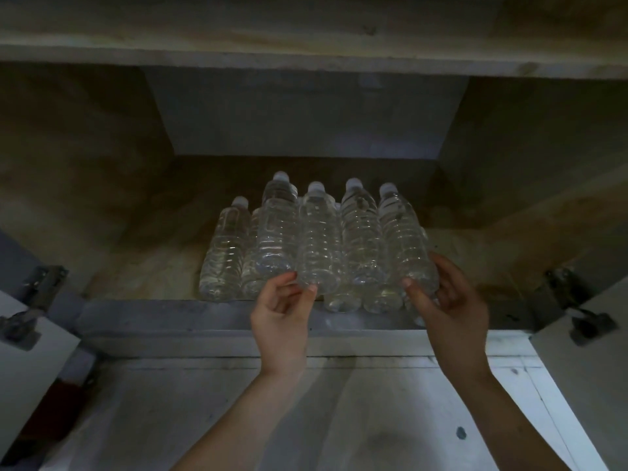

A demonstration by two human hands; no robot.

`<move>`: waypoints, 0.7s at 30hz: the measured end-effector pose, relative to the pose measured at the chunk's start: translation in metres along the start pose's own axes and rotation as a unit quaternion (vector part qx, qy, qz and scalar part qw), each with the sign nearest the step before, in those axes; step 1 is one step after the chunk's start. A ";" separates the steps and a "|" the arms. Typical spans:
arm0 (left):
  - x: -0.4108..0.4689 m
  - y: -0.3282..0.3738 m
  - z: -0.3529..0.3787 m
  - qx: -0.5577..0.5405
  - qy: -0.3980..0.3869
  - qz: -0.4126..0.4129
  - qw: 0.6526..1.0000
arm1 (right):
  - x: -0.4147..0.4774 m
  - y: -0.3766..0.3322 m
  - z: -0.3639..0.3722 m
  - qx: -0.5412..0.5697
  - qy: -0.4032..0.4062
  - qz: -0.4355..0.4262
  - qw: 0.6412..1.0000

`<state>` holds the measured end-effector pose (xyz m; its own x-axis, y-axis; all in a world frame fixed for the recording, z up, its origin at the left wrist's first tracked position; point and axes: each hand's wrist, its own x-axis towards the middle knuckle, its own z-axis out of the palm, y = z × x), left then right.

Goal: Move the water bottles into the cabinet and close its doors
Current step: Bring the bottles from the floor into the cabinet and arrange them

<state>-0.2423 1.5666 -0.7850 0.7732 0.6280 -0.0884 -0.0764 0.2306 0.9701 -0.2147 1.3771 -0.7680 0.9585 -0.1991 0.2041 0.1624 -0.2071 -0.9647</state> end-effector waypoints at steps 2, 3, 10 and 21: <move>-0.001 -0.002 0.002 0.003 0.009 0.019 1.000 | 0.001 0.001 0.000 -0.005 -0.001 -0.002 1.000; -0.002 -0.003 0.003 0.002 0.011 0.025 1.000 | 0.001 0.002 0.000 -0.009 0.000 -0.004 1.000; 0.001 -0.001 0.003 0.031 -0.009 0.056 0.998 | 0.002 -0.002 0.001 -0.029 -0.007 -0.005 1.000; 0.038 0.091 -0.076 0.228 -0.179 0.141 0.947 | 0.024 -0.078 0.043 -0.195 -0.168 -0.174 0.951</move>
<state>-0.2678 1.6678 -0.7176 0.9323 0.3064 0.1924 -0.0955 -0.3044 0.9478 -0.1946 1.4297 -0.6949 0.8942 0.2496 0.3716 0.4465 -0.5572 -0.7001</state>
